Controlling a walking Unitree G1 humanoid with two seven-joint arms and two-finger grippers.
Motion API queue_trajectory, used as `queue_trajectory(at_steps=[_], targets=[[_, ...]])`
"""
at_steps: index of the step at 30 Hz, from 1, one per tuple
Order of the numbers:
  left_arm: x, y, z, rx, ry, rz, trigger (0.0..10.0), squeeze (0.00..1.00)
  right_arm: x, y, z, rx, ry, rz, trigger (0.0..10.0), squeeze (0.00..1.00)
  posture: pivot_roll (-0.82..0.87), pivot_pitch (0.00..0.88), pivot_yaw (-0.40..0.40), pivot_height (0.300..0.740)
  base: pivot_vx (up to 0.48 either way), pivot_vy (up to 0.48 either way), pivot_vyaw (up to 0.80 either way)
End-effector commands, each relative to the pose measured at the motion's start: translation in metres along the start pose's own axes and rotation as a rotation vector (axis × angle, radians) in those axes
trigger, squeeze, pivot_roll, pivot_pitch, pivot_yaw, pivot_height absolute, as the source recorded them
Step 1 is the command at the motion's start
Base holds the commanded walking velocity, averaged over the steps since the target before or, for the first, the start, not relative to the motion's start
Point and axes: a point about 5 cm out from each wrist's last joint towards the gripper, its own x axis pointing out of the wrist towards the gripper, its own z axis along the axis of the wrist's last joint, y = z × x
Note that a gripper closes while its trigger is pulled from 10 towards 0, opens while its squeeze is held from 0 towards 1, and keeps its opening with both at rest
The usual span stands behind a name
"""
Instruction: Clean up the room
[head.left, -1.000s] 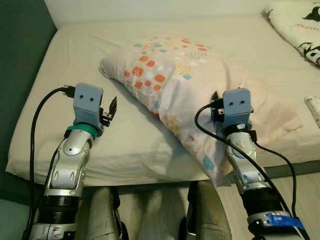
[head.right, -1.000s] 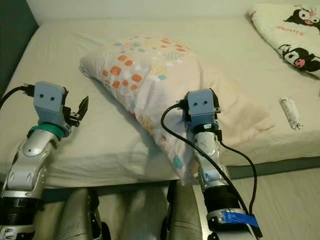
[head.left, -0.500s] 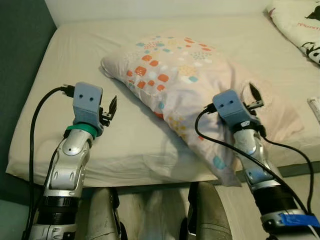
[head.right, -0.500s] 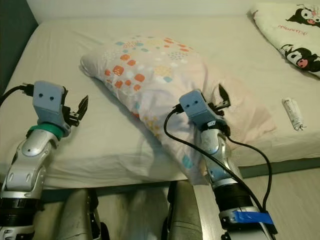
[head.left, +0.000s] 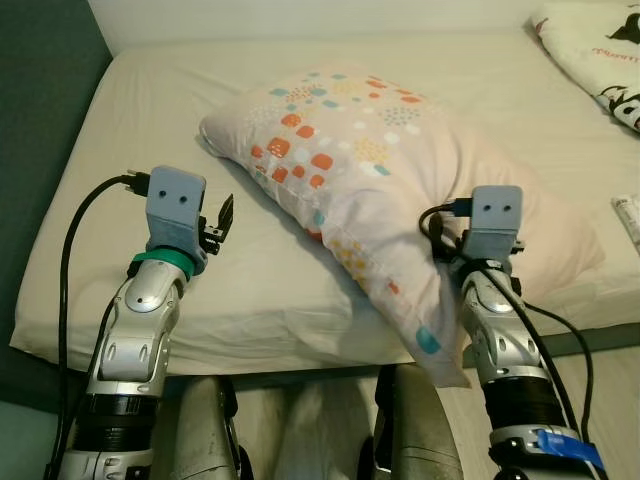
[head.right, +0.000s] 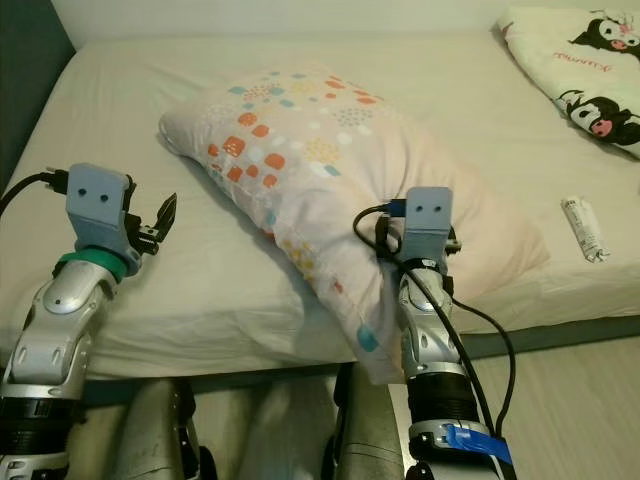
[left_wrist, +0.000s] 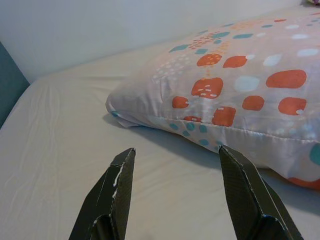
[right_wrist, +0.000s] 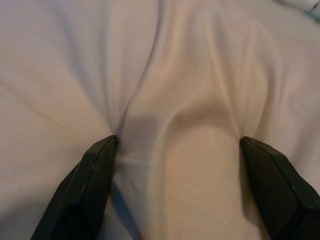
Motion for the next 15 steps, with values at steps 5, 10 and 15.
queue_trajectory(at_steps=[5, 10, 15], targets=[[-0.003, 0.0, -0.003, -0.009, 0.014, 0.003, 10.0, 0.0, -0.004, 0.004, -0.041, 0.132, 0.224, 0.0, 3.2, 0.0, 0.05, 0.065, 0.02, 0.55, 0.0, 0.0, 0.0], [-0.003, 0.001, -0.003, -0.009, 0.015, 0.007, 10.0, 0.0, -0.004, 0.006, -0.044, 0.22, 0.249, 0.014, 0.0, 0.0, 0.05, 0.063, 0.019, 0.55, 0.0, 0.0, 0.0], [-0.003, 0.002, -0.003, -0.008, 0.016, 0.009, 10.0, 0.0, -0.004, 0.006, -0.044, 0.265, 0.239, 0.021, 0.0, 0.0, 0.05, 0.06, 0.02, 0.55, 0.0, 0.0, 0.0]])
